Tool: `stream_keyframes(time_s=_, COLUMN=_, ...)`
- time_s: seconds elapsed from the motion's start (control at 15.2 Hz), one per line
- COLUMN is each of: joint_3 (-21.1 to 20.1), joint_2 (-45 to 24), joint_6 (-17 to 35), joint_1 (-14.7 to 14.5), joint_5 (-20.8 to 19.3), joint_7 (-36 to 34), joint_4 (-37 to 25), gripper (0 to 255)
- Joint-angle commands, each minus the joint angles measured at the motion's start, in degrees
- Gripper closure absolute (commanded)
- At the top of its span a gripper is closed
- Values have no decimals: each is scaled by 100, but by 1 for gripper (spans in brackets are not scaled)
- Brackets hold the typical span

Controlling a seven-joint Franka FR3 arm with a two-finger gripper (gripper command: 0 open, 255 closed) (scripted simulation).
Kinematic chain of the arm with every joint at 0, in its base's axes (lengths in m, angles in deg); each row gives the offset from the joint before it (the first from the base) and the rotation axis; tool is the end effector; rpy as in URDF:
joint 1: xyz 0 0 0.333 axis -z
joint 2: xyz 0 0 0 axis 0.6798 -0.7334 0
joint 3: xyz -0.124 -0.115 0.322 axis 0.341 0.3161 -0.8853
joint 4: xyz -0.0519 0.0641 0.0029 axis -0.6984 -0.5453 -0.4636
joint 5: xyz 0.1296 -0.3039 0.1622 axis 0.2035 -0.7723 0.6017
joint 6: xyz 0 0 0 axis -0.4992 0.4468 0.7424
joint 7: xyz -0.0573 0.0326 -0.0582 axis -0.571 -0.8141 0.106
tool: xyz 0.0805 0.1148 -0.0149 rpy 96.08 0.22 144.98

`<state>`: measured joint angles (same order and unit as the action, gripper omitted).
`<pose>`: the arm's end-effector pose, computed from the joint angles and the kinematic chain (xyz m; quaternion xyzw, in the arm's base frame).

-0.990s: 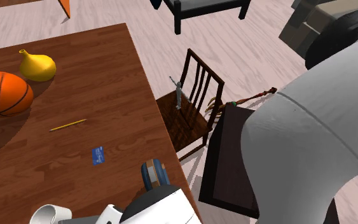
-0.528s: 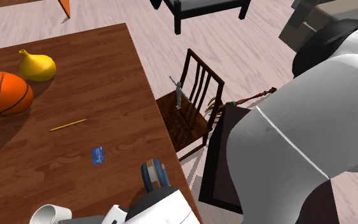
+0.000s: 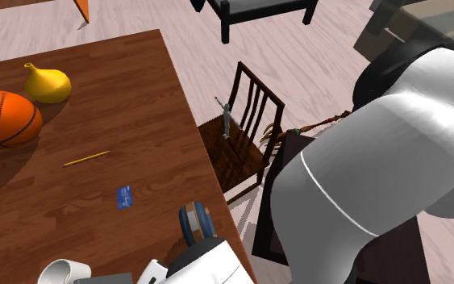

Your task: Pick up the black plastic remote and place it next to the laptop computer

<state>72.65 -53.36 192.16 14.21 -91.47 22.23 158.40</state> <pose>0.4690 0.3967 0.2710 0.9591 0.2802 0.0158 0.0377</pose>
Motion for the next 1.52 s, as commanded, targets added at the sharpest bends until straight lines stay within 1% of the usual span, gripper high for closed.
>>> stream_keyframes(time_s=0.0, joint_3=29, joint_2=-115, joint_6=108, joint_1=-21, joint_5=-49, joint_7=-40, joint_4=-7, gripper=255)
stream_keyframes(time_s=0.66, joint_3=210, joint_2=-753, joint_6=665, joint_1=-147, joint_5=-304, joint_7=-248, joint_4=-74, gripper=255)
stream_keyframes(time_s=1.19, joint_3=210, joint_2=-753, joint_6=665, joint_1=-147, joint_5=-303, joint_7=-248, joint_4=-74, gripper=255)
stream_keyframes(time_s=1.25, joint_3=210, joint_2=-752, joint_6=665, joint_1=-147, joint_5=-303, joint_7=-247, joint_4=-73, gripper=0)
stream_keyframes(time_s=1.45, joint_3=210, joint_2=-753, joint_6=665, joint_1=-147, joint_5=-303, joint_7=-248, joint_4=-74, gripper=0)
